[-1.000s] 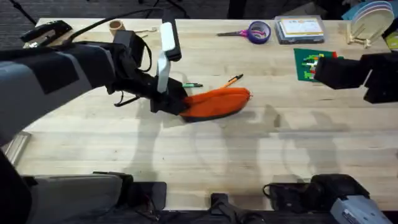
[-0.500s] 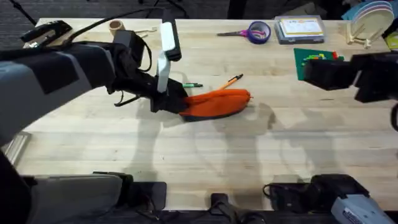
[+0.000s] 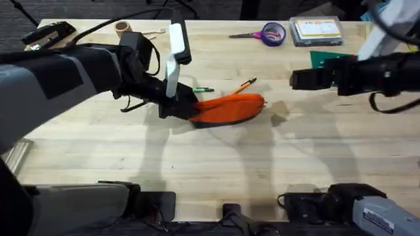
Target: Unzip the bag, pick up the pens from the table one at a time and place them inside, then zip the bag closed.
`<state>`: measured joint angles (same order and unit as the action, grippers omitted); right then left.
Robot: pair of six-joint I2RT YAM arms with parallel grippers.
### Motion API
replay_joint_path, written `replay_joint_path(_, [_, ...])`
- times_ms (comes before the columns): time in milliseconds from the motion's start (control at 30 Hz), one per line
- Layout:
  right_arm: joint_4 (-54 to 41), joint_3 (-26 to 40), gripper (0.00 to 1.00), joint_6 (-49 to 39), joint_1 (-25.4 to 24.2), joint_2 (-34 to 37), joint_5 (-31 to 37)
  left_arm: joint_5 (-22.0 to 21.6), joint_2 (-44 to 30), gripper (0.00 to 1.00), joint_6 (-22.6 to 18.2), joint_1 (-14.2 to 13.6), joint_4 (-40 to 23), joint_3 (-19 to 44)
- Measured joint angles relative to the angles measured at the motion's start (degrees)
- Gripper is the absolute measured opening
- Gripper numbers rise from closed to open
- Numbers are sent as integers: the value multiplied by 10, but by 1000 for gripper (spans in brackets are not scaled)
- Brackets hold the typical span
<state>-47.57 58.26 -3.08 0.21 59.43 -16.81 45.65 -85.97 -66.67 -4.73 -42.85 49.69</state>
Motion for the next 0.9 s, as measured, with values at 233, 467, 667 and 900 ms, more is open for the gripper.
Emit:
replay_joint_path(233, [9,0,997,-81,2,42,0,0,0,41,0,0,0,0])
replay_joint_path(467, [12,0,997,-161,2,49,0,0,0,41,0,0,0,0])
replay_joint_path(667, [50,0,997,-253,4,49,0,0,0,41,0,0,0,0])
replay_joint_path(900, [52,0,997,-378,5,49,-28,0,0,41,0,0,0,0])
